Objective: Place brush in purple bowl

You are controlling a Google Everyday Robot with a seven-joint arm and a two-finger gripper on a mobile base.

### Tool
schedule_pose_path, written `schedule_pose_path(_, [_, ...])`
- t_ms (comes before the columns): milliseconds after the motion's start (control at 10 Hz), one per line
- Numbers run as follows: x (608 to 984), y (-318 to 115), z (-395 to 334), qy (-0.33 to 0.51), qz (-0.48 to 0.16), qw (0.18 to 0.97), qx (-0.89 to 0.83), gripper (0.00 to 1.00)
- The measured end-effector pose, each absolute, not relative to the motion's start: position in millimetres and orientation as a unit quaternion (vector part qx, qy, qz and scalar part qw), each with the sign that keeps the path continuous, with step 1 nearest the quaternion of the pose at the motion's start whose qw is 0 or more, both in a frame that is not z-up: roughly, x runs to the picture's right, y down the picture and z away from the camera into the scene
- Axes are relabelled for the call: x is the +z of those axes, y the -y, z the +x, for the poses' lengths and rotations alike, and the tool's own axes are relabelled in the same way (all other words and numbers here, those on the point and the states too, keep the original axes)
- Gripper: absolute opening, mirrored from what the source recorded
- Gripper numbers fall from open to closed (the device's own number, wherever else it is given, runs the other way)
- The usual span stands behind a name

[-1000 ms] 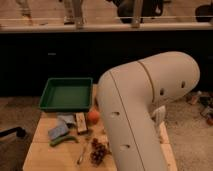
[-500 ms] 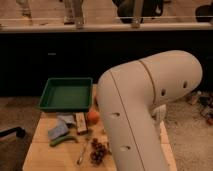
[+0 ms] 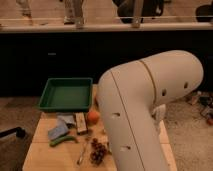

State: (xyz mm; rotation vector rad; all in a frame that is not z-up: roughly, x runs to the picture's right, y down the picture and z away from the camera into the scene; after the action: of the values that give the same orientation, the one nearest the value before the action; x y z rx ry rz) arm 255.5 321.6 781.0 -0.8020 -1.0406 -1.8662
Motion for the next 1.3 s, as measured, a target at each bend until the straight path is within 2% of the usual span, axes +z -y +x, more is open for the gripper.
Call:
schedule_pose_path(400, [783.5,-317.8,258.0,0.414,-0.32,0.42,-0.742,0.0])
schedule_pose_path(700, [791.5,-301.6,275.8,0.398,-0.319,0.458,-0.728,0.0])
schedule_pose_path(1300, [782.4,-284.9,285.9,0.376,-0.307,0.5,-0.717,0.0])
